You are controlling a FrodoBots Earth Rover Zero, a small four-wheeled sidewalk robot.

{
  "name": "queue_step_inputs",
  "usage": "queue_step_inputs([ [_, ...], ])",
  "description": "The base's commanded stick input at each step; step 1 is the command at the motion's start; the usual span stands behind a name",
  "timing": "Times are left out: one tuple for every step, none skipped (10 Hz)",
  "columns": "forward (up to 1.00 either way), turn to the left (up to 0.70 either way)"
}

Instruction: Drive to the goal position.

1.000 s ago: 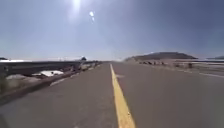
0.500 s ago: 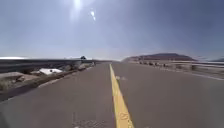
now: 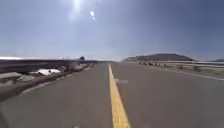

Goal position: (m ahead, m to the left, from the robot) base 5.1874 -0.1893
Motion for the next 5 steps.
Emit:
queue_step_inputs([
  [0.85,0.00],
  [0.85,0.00],
  [0.85,0.00],
  [0.85,0.00],
  [0.85,0.00],
])
